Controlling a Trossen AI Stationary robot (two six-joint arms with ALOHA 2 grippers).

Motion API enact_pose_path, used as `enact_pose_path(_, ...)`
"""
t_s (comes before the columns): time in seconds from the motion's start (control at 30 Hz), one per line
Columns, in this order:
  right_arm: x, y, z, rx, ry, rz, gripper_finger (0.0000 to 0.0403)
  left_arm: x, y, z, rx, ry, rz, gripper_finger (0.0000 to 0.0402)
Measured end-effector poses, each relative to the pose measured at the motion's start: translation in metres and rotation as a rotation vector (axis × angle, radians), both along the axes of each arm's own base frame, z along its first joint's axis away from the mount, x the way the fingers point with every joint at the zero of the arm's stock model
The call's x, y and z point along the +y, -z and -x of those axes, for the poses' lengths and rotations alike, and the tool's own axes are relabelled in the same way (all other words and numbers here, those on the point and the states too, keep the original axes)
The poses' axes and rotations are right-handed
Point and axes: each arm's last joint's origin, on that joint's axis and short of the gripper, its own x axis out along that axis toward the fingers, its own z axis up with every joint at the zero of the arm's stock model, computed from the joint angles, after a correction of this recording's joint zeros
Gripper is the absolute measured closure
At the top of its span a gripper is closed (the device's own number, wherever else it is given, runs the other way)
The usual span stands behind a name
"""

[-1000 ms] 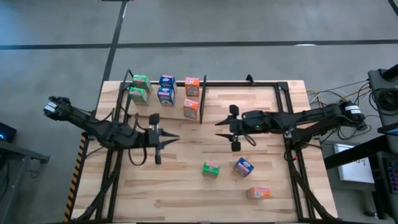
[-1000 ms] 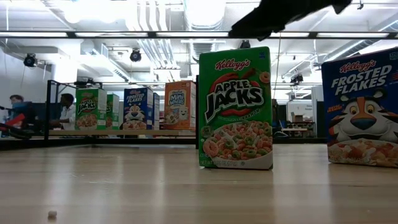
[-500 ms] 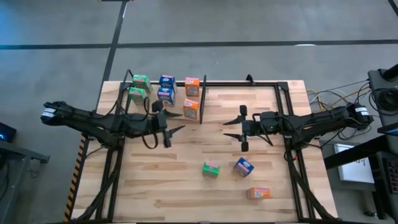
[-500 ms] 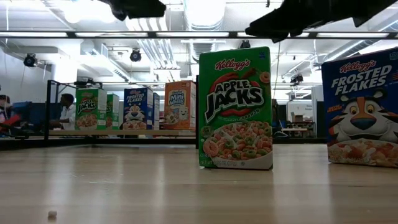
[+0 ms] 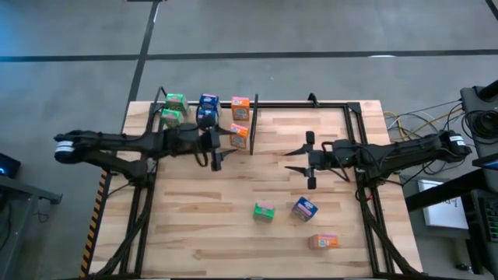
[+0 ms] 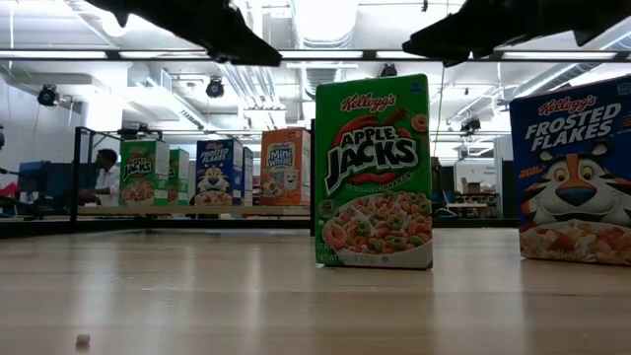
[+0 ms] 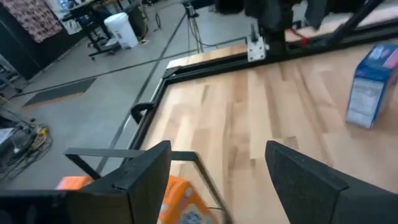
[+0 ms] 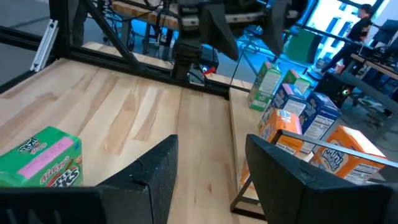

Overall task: Stack cereal on shelf
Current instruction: Put the top orange cereal box on the shelf aligned with the orange cereal box

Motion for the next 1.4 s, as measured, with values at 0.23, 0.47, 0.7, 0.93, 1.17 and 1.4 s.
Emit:
enact_pose_path(0.23,0.0,0.0,0.003,-0.008,0.0,0.002,0.0225,0.034,0.006,-0.012,0.078,0.101,-0.031,0.0161)
enact_pose_path(0.47,0.0,0.0,0.003,-0.007,0.0,0.001,0.0225,0.071,0.013,-0.014,0.123,0.099,-0.004,0.0152)
enact_pose_path(0.7,-0.001,0.0,0.003,-0.004,0.003,0.0,0.0225,0.095,0.031,-0.016,0.166,0.093,0.063,0.0134)
enact_pose_path(0.93,-0.001,0.001,0.003,-0.002,0.003,0.0,0.0225,0.106,0.051,-0.023,0.219,0.096,0.084,0.0129)
enact_pose_path(1.17,-0.001,0.001,0.003,0.0,0.004,0.0,0.0225,0.109,0.057,-0.024,0.239,0.095,0.078,0.013)
enact_pose_path(1.4,-0.001,0.001,0.003,0.0,0.011,0.001,0.0225,0.109,0.056,-0.023,0.245,0.105,0.056,0.0163)
